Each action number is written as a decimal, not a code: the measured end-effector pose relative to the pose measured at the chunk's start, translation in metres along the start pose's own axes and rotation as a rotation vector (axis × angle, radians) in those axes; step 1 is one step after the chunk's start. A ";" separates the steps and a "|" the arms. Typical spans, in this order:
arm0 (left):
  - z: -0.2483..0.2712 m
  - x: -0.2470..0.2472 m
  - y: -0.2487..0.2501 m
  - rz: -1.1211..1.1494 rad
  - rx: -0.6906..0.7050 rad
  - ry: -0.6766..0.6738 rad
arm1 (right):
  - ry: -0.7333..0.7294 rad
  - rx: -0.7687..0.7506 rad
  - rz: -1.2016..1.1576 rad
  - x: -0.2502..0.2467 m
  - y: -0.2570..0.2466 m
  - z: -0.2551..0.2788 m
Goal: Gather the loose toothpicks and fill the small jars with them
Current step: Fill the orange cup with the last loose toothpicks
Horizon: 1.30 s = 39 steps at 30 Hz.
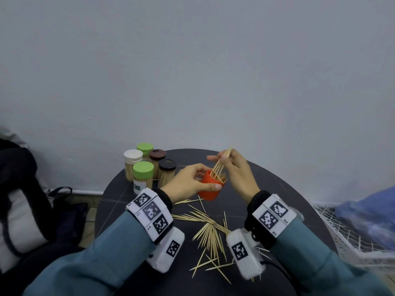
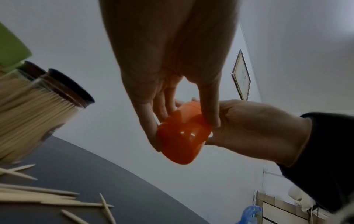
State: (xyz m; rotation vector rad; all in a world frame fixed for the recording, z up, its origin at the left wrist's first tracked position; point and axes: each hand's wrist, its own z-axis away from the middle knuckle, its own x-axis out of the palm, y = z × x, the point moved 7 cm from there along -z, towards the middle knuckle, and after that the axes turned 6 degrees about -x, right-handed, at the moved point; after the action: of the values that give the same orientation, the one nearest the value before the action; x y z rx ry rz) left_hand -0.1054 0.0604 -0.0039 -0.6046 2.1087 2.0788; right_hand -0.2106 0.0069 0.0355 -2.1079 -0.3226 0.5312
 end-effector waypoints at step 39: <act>-0.001 -0.007 -0.002 -0.047 -0.016 0.048 | 0.090 0.090 0.146 -0.025 0.011 0.016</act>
State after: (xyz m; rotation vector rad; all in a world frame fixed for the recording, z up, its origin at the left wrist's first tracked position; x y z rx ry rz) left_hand -0.0981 0.0608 -0.0036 -0.7054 2.0835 2.0788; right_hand -0.2403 0.0016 0.0248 -2.0706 -0.0920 0.5245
